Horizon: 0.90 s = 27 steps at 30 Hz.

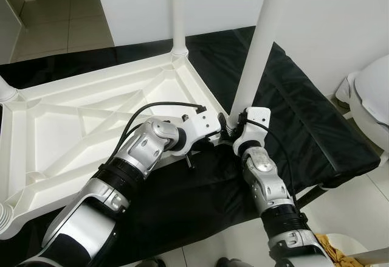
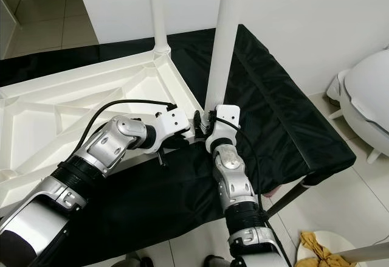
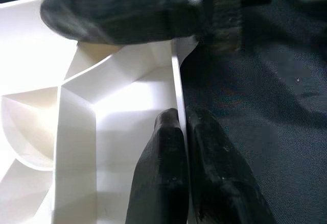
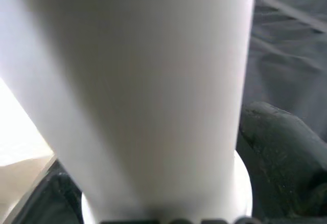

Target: Building children table

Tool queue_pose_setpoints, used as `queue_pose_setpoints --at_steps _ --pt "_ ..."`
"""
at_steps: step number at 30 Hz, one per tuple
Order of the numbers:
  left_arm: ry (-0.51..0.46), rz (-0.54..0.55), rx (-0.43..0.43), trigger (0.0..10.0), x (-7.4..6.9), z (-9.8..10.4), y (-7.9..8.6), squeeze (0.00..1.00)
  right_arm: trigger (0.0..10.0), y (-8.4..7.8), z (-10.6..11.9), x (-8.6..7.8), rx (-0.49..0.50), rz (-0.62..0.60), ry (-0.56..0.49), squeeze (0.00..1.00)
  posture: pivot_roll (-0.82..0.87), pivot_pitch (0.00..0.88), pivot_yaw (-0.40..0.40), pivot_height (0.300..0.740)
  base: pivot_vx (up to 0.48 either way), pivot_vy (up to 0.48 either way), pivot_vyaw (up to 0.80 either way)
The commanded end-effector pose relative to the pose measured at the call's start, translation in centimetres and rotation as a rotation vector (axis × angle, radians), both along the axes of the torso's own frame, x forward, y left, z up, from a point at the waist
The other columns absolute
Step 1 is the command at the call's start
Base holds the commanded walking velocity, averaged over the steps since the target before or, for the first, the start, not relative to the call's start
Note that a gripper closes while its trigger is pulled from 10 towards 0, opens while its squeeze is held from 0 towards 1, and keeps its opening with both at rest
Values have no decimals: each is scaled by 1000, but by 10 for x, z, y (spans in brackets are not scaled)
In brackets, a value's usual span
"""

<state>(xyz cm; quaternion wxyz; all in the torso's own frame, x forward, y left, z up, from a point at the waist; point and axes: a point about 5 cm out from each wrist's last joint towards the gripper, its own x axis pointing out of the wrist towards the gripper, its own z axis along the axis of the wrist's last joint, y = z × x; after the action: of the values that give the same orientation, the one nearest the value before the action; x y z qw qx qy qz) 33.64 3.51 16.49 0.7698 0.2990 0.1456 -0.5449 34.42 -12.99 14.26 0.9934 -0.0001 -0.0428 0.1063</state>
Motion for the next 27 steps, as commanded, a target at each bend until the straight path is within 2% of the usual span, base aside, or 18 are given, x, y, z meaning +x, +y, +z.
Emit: queue_pose_setpoints --at_steps 1,2,3,5,6,8,9,12,20,21,23,24,25,26,27 --pt "23 -54 39 10000 -5 -6 1 0 10000 -25 4 3 3 -51 -12 0 -57 81 59 740 0 0 0" --pt "23 -54 40 10000 -5 -6 1 0 10000 -27 10 5 -46 24 -48 0 -57 78 59 740 0 0 0" --pt "22 -54 41 10000 -5 -6 1 0 10000 -28 11 5 -60 43 -55 0 -57 78 59 740 0 0 0" --pt "22 -54 41 10000 -5 -6 1 0 10000 -28 12 5 -65 84 -51 0 -54 75 57 740 0 0 0" --pt "22 -55 42 10000 -5 -7 1 0 10000 -29 12 5 -62 157 -49 0 -55 71 57 740 0 0 0" --pt "16 -54 49 10000 -5 -7 1 0 10000 -30 12 4 -60 225 -47 0 -52 67 57 740 0 0 0" --pt "16 -54 49 10000 -5 -7 1 0 10000 -30 12 4 -60 225 -47 0 -52 67 57 740 0 0 0" --pt "12 -57 56 10000 -4 -7 1 0 10000 -31 6 -3 -104 393 -22 0 -52 62 58 740 0 0 0" --pt "8 -63 57 10000 -5 -6 0 0 10000 -33 6 -8 -127 532 -11 0 -55 62 57 740 0 0 0" --pt "9 -65 56 10000 -5 -6 0 0 8431 -33 5 -9 -126 560 -5 0 -56 62 58 740 0 0 0" --pt "9 -65 56 10000 -5 -7 0 0 8118 -32 4 -9 -128 574 1 0 -56 62 58 740 0 0 0" --pt "8 -65 57 10000 -5 -7 0 0 4275 -33 3 -10 -124 575 4 0 -56 62 58 740 0 0 0" --pt "8 -65 57 10000 -5 -7 0 0 4275 -33 3 -10 -124 575 4 0 -56 62 58 740 0 0 0" --pt "8 -66 57 10000 -5 -7 0 0 0 -33 2 -10 -121 578 6 0 -54 63 59 740 0 0 0" --pt "9 -67 56 10000 -5 -6 0 0 0 -33 1 -10 -118 582 10 0 -55 63 59 740 0 0 0"
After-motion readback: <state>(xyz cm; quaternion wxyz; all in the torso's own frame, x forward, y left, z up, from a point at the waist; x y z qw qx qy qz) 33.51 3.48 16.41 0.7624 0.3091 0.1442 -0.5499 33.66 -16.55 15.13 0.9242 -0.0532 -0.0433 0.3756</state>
